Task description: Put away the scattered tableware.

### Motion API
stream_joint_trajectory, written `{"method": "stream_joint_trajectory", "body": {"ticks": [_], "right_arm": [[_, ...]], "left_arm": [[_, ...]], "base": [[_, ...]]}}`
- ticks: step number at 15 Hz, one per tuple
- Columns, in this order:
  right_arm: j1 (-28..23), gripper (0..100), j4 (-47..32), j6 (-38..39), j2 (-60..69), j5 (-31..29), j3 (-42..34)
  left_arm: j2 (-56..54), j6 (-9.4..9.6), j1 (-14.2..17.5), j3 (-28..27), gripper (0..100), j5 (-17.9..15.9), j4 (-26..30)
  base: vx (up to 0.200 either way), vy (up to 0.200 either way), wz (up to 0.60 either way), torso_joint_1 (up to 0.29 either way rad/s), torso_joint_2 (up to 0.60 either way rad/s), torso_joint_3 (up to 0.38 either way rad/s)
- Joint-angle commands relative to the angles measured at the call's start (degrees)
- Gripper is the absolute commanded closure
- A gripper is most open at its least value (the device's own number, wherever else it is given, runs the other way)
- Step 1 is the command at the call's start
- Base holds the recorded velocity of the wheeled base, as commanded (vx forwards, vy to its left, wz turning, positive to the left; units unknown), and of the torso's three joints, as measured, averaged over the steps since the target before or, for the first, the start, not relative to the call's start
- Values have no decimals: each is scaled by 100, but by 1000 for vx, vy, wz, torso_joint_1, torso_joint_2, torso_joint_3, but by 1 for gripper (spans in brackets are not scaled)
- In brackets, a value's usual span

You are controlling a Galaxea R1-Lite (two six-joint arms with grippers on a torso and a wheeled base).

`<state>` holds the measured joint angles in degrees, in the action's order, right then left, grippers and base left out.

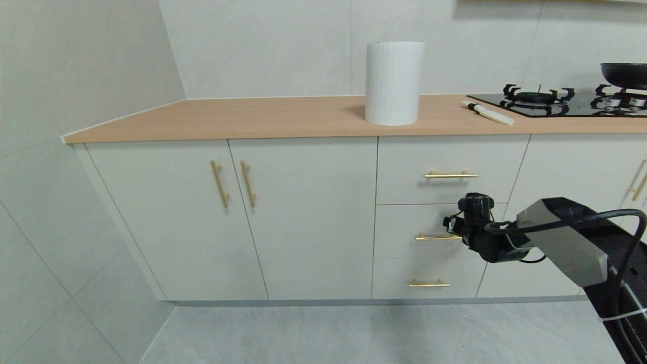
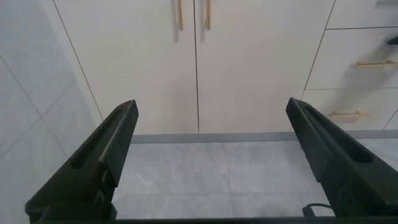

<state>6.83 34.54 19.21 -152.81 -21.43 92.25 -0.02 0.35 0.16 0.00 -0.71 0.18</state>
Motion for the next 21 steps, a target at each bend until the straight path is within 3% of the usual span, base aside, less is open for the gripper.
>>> {"method": "stream_joint_trajectory", "body": {"ticks": [1, 7, 11, 14, 15, 16, 18, 21], "right_arm": [[73, 0, -43, -40, 1183, 51, -1306], [100, 0, -43, -392, 4207, 104, -3459], [100, 0, -52, -1016, 7670, 104, -5366], [73, 0, -351, -1605, 9788, 113, -6263], [73, 0, -377, -1622, 9840, 113, -6271], [82, 0, -1432, -1912, 11168, 122, -6359], [91, 0, -2935, -2088, 12530, 227, -6219], [-15, 0, -4385, -2282, 13875, 192, -5946]], "left_arm": [[2, 0, -7, 0, 0, 0, -1], [2, 0, 2, 0, 0, 0, -1], [2, 0, 2, 0, 0, 0, -1], [2, 0, 2, 0, 0, 0, -1], [2, 0, 2, 0, 0, 0, -1], [2, 0, -7, 0, 0, 0, -1], [2, 0, 2, 0, 0, 0, -1], [2, 0, 2, 0, 0, 0, -1]], "base": [[0, 0, 0, 0, 0, 0], [0, 0, 0, 0, 0, 0], [0, 0, 0, 0, 0, 0], [0, 0, 0, 0, 0, 0], [0, 0, 0, 0, 0, 0], [0, 0, 0, 0, 0, 0], [0, 0, 0, 0, 0, 0], [0, 0, 0, 0, 0, 0]]}}
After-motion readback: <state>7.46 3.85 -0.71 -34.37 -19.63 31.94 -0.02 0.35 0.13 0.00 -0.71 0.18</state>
